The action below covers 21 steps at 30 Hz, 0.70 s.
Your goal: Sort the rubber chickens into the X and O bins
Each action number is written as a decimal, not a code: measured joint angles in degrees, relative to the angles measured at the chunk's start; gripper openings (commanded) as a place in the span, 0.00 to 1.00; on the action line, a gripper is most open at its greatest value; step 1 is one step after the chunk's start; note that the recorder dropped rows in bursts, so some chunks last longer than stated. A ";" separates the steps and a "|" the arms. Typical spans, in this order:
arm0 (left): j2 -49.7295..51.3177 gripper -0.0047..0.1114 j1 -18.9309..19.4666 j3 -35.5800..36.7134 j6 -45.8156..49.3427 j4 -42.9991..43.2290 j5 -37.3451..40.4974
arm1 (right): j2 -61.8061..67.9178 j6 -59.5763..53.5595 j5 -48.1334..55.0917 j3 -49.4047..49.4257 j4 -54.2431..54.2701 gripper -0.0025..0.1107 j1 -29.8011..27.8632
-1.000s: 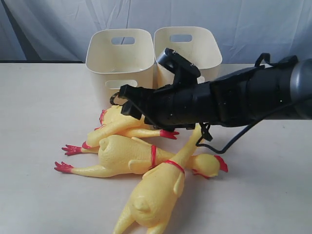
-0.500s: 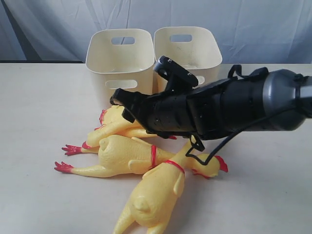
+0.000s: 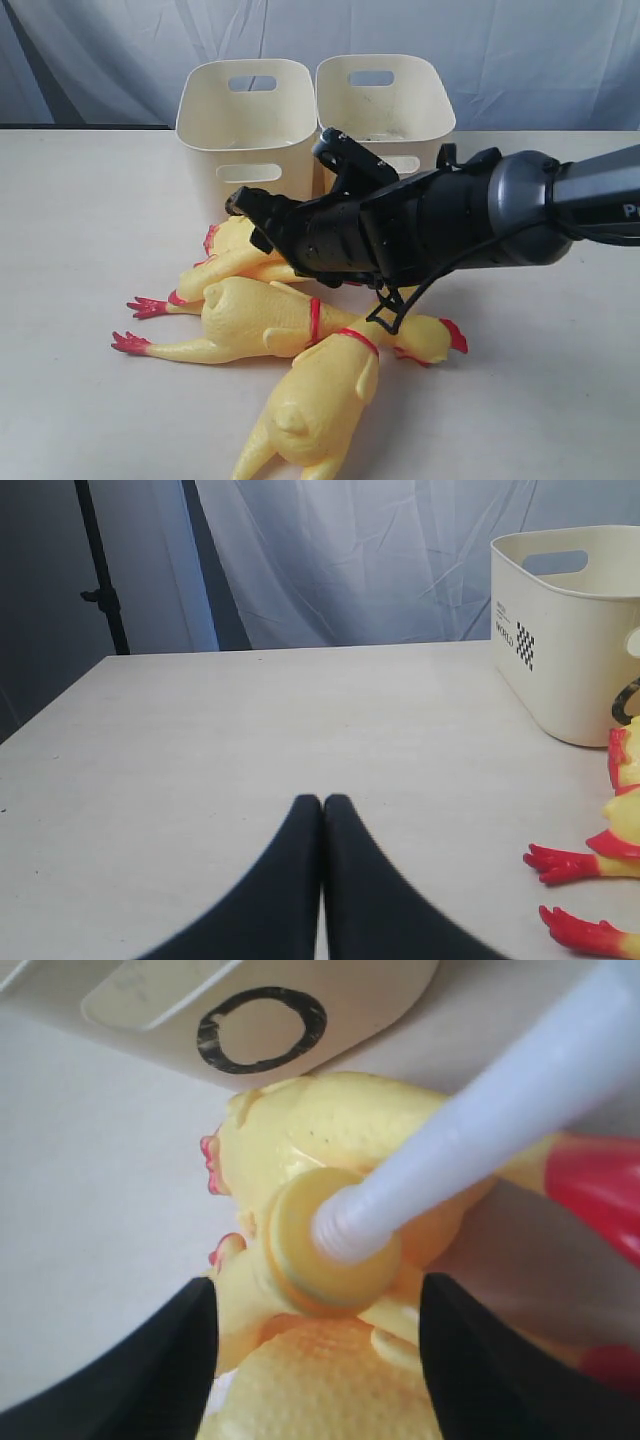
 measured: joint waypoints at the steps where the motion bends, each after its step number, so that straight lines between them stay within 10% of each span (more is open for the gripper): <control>1: 0.00 0.04 0.00 0.00 0.00 0.00 0.00 | 0.22 0.00 0.00 -0.32 0.00 0.52 0.00; 21: 0.00 0.04 0.00 0.00 0.00 0.00 0.00 | 4.25 1.46 -3.13 -3.52 0.00 0.52 0.22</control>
